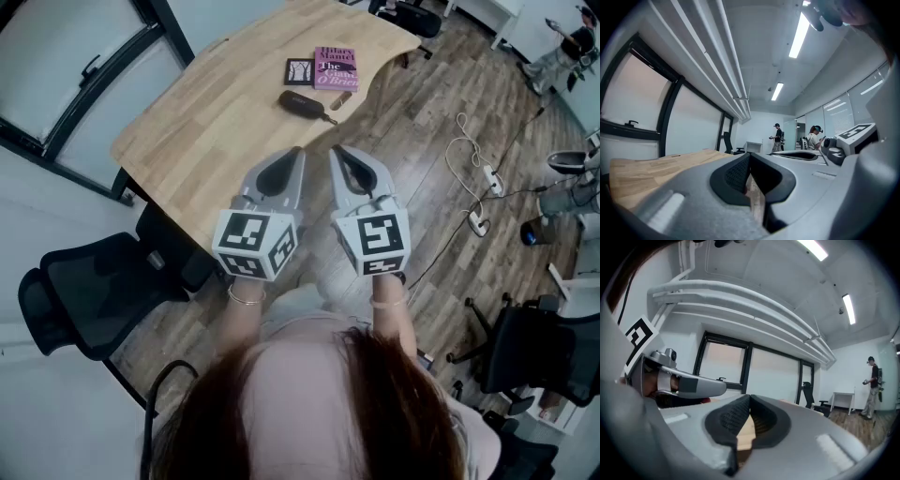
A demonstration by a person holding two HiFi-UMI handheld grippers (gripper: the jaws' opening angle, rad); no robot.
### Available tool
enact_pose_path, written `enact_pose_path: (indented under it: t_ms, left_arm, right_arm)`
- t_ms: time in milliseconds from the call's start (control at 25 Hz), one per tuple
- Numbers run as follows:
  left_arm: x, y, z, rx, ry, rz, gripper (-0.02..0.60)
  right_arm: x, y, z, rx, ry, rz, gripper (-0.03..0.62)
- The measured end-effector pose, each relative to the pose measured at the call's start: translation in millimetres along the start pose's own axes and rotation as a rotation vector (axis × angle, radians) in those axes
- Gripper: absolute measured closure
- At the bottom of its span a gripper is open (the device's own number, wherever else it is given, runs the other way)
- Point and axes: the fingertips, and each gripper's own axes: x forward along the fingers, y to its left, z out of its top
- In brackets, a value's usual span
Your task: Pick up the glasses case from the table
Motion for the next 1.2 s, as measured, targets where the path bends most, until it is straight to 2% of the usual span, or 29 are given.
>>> enact_pose_path:
  t_ms: [520, 720, 960, 1200]
  left_arm:
    - [25.7, 37.8, -5.9, -0.002, 0.011, -0.062, 0.572]
    - [37.5, 44.1, -6.8, -0.002, 0.015, -0.083, 0.572]
    - [53.0, 49.1, -5.2, -0.007, 0.015, -0.098, 0.572]
    - [68.0, 54.3, -9.4, -0.014, 0.022, -0.104, 0.572]
  right_arm:
    - [43.4, -0.5, -5.0, 0.020, 0.003, -0.056, 0.591]
    - [53.5, -8.3, -6.7, 0.064, 0.002, -0.081, 0.591]
    - [61.9, -18.1, -7.4, 0.159, -0.018, -0.070, 0.591]
    - [72.6, -28.7, -9.3, 0.175, -0.025, -0.071, 0.591]
